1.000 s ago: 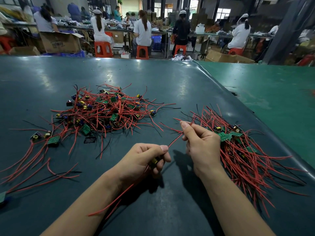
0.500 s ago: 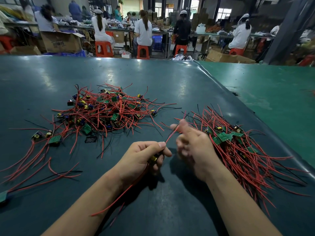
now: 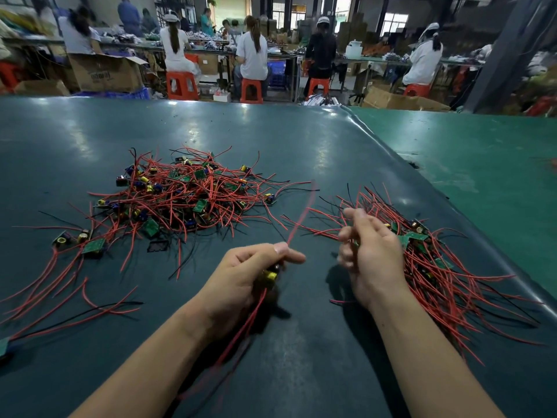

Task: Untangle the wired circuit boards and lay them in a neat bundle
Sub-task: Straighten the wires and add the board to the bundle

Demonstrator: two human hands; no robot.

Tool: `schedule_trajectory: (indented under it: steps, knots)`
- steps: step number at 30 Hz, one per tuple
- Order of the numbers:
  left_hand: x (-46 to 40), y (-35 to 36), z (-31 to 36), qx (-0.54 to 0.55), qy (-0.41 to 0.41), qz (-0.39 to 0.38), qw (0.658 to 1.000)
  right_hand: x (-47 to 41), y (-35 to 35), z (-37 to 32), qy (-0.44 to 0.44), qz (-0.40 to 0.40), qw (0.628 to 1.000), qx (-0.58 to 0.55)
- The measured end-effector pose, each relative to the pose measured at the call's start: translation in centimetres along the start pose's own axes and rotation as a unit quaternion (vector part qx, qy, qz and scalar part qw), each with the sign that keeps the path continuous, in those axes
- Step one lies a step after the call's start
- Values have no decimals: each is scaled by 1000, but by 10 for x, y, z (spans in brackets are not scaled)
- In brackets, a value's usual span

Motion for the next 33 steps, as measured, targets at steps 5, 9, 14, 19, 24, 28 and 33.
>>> schedule_trajectory:
  steps: [5,9,14,19,24,28,33]
  knots:
    - [-13,-9,4,97,19,122,988,33,21,22,-248,-185,904,294]
    - [-18,-16,3,120,14,182,976,48,27,30,-394,-254,818,334]
    - [-19,-17,-1,6,74,229,971,56,27,21,-526,-234,738,351]
    - [-18,-17,0,-35,129,258,957,73,33,21,-644,-180,632,393]
    - [-21,-17,1,44,101,259,960,72,33,19,-622,-84,681,376]
    - [-24,-32,3,-36,151,302,940,47,15,0,-327,65,940,75]
    - [-15,-55,22,-421,362,405,726,28,5,18,-3,131,989,-71]
Point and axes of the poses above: each hand's wrist, its own x-axis away from the middle knuckle, its own y-axis out of the palm, z = x × y, the point moved 3 cm from there along -x, towards the middle knuckle, and after that the axes turned 14 degrees about z, right-handed, at the moved point
